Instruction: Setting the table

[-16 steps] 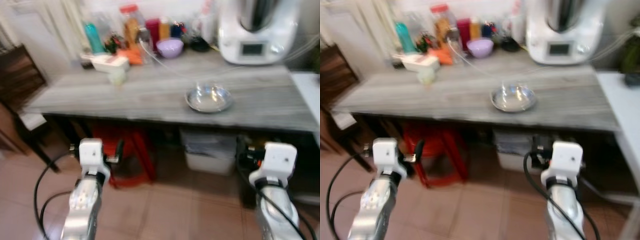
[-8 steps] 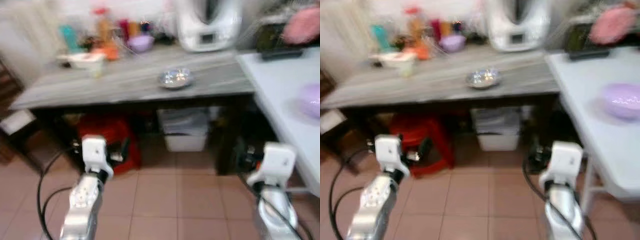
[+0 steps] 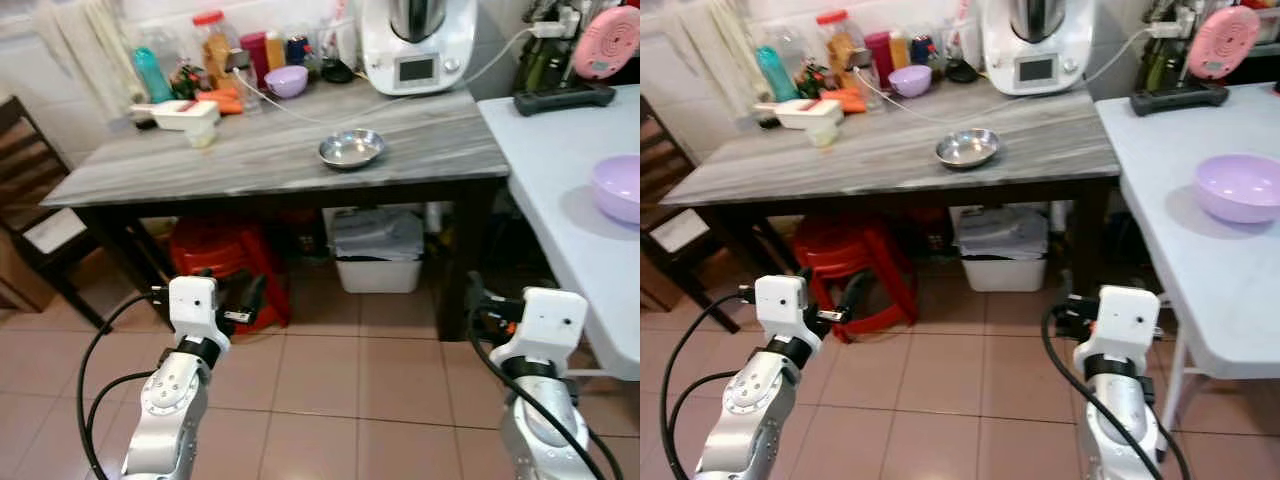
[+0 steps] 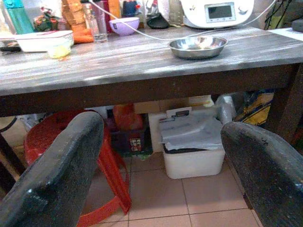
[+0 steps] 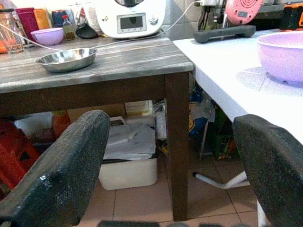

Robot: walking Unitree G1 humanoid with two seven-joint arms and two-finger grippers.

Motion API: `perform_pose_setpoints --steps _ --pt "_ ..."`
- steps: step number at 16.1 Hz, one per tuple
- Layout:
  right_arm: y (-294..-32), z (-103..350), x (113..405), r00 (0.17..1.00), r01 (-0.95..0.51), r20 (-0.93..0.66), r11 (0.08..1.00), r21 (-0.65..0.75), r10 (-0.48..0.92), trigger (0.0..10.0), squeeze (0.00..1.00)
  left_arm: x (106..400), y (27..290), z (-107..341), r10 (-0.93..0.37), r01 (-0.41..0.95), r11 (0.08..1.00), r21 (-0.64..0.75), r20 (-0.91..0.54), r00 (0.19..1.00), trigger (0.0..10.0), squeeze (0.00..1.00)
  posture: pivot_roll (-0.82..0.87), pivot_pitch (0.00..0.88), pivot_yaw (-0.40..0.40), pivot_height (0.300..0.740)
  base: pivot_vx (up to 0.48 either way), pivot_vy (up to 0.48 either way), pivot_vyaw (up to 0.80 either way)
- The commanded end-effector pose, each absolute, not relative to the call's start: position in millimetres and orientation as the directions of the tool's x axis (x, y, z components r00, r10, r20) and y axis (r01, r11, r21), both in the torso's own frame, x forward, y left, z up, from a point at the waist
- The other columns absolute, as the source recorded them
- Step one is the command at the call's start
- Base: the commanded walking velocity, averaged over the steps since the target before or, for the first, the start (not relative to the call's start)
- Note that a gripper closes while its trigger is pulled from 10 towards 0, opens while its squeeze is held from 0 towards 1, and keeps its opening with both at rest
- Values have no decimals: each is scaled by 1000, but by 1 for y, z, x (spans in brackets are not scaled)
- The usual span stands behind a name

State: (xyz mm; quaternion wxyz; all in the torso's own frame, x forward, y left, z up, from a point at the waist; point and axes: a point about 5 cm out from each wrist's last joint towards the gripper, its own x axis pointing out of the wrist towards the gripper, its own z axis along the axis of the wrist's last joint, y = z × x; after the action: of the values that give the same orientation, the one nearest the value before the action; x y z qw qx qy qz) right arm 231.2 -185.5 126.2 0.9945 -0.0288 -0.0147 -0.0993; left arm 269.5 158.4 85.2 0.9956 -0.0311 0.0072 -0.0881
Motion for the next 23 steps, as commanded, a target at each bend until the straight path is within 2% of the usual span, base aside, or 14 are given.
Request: perform_pose_setpoints --steps 1,8,23 --pt "-183 128 232 982 186 37 981 -54 -184 10000 0 271 163 90 -176 176 983 -58 -2 984 10000 0 -90 0 152 740 0 -322 0" --pt "-183 138 232 981 176 89 982 -68 -170 10000 0 271 162 98 -189 190 980 -65 15 982 10000 0 -85 0 151 740 0 -464 0" --pt "-183 132 229 985 168 55 984 -67 -164 10000 0 266 160 97 -222 221 972 -74 -5 975 10000 0 -85 0 147 740 0 -470 -83"
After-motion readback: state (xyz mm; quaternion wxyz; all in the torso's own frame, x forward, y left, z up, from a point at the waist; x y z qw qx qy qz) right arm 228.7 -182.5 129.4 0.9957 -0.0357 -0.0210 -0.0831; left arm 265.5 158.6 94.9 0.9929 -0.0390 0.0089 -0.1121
